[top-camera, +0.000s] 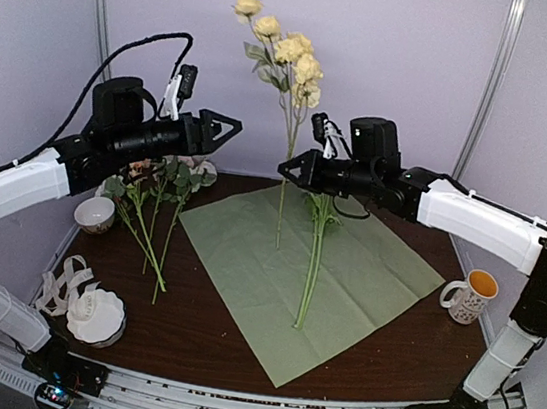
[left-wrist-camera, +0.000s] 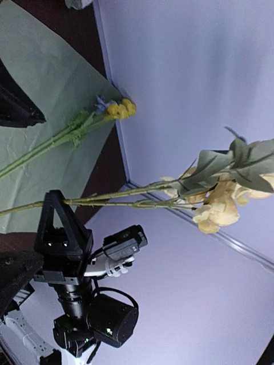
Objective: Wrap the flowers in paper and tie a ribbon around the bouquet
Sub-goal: Place the fake flower on the folded wrapping paper, then pick up the fake flower from the corner of the board.
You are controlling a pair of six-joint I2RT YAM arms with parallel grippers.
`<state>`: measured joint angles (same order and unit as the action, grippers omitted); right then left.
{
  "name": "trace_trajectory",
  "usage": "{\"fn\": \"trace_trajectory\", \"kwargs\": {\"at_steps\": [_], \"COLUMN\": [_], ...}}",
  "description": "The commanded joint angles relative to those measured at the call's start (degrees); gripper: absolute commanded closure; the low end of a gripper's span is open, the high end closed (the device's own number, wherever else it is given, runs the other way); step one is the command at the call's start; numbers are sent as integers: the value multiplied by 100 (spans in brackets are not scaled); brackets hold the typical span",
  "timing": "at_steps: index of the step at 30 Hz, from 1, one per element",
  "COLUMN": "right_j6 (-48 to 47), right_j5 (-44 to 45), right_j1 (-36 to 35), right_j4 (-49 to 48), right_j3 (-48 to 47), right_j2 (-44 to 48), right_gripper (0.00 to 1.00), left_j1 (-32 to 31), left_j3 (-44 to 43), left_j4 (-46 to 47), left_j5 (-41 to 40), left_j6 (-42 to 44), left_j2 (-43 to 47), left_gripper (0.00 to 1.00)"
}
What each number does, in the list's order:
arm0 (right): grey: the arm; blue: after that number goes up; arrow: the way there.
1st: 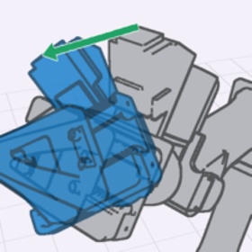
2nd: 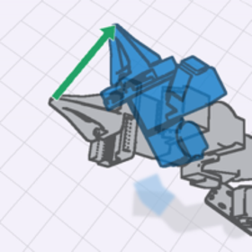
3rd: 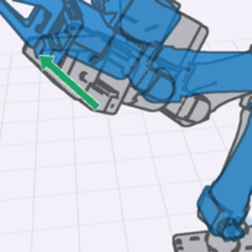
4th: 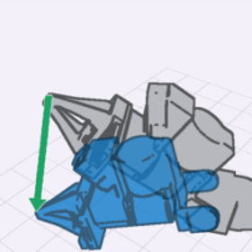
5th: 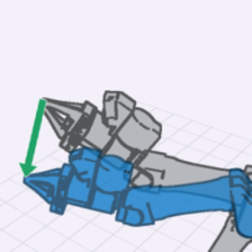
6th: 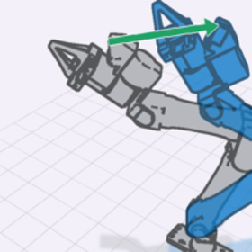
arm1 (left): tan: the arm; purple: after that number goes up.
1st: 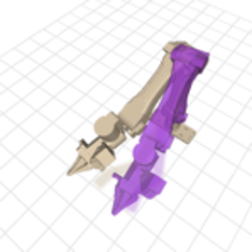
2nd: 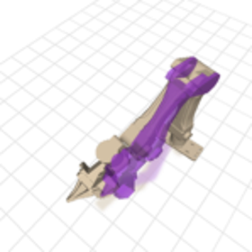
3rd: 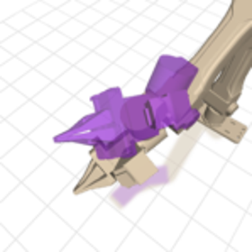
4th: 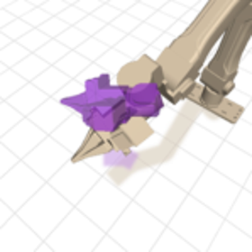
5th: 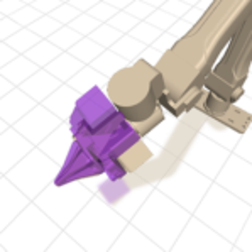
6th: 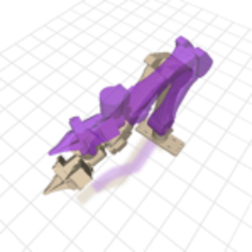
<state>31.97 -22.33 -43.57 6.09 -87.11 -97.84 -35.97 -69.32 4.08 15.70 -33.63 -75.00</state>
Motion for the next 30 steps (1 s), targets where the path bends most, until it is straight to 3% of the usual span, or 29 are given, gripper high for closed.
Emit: {"fn": "trace_trajectory", "kwargs": {"at_steps": [1,11,18,23,30], "right_j6": [325,430,508,361,131], "right_j5": [443,921,1279,1734,1719], "right_j1": [499,926,949,924,814], "right_j4": [1251,1396,1427,1475,1603], "right_j3": [238,402,653,855,994], "right_j2": [-492,-1647,-1380,-850,-573], "right_gripper": [100,99,65,62,61], "left_j1": [338,854,1194,1525,2040], "left_j3": [-309,261,477,258,-592], "left_j4": [-2145,-2212,-2275,-2404,-2629], "left_j5": [-871,-673,-824,-981,-759], "left_j6": [373,200,313,439,467], "left_j2": [-492,-974,-1300,-1926,-3359], "left_gripper": [22,24,26,32,35]}}
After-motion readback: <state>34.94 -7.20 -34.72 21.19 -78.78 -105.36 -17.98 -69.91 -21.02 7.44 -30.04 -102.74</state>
